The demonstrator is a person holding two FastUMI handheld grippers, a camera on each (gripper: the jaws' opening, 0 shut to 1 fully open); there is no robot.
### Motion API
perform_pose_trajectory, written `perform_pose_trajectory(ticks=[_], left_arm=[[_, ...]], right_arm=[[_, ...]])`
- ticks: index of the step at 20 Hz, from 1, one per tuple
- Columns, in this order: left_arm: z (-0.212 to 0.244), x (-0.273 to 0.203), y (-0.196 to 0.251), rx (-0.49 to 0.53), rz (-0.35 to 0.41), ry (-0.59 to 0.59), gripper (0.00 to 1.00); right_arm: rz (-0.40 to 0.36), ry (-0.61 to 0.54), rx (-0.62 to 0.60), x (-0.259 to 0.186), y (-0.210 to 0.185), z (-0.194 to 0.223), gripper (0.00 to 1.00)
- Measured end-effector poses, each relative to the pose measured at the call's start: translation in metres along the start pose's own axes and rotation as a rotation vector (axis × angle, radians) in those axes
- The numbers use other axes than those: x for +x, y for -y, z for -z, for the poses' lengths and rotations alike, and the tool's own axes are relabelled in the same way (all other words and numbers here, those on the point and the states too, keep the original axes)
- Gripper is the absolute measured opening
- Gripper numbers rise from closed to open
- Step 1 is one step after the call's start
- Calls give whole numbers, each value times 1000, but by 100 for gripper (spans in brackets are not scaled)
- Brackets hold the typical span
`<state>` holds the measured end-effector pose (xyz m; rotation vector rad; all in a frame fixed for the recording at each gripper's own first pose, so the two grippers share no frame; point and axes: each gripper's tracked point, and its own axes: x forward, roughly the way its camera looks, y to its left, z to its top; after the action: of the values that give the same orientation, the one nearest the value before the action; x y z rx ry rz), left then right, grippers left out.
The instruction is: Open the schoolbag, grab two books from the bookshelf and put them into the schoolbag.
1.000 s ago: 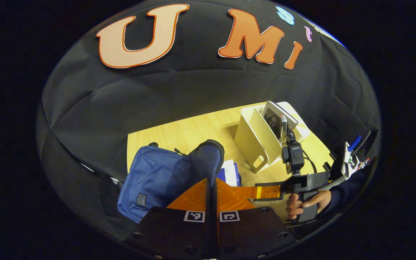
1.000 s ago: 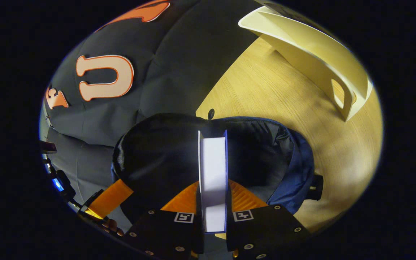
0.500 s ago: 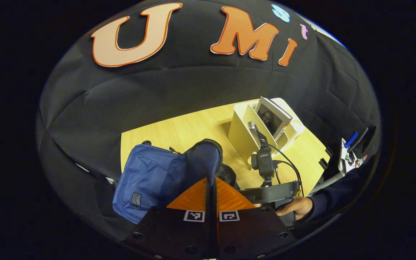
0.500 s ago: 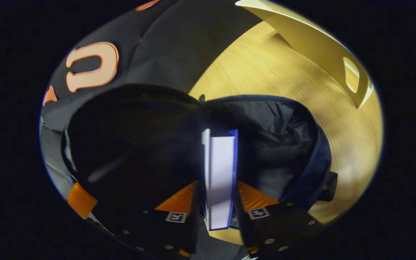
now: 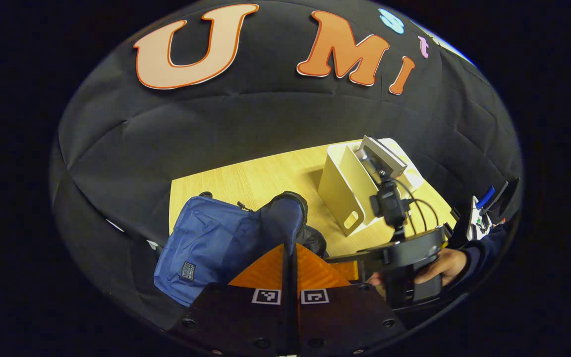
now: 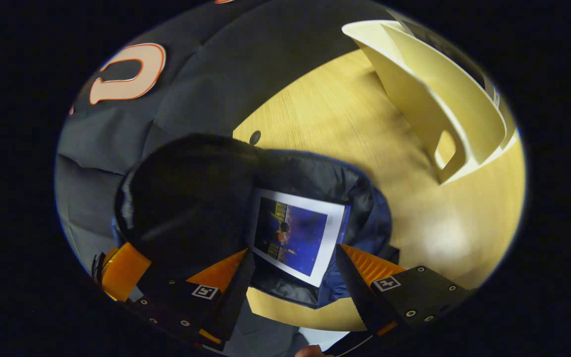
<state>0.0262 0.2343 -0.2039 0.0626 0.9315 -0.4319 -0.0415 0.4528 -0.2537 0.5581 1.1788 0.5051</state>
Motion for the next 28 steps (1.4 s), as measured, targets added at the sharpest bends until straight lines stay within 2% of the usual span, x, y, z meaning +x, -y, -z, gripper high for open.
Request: perform_pose_trajectory(ticks=[6,9,13,16,22,25,27,28], left_arm=[[4,6,3,-34,-4,11,0],[9,9,6,-58,2,16,1],[12,13,10,-77,7,21,1],[16,17,13,-98,18,31,0],[24,23,12,-151,34,47,1],[26,24,15,-160,41,46,1],[31,26,16,-153,37,32,1],[32,28,16,-151,39,28,1]], right_arm=[[117,57,-115,-62,40,-31,97],[217,110,-201,-100,69,-54,97],[233,108,-258,-150,73,-73,97],[319,123,-309,-179,95,-94,97],[412,103,-370,-205,122,-145,97],[449,81,-394,-202,132,-173,98],[506,78,-422,-195,148,-195,98],[503,58,-414,-189,151,-201,98]])
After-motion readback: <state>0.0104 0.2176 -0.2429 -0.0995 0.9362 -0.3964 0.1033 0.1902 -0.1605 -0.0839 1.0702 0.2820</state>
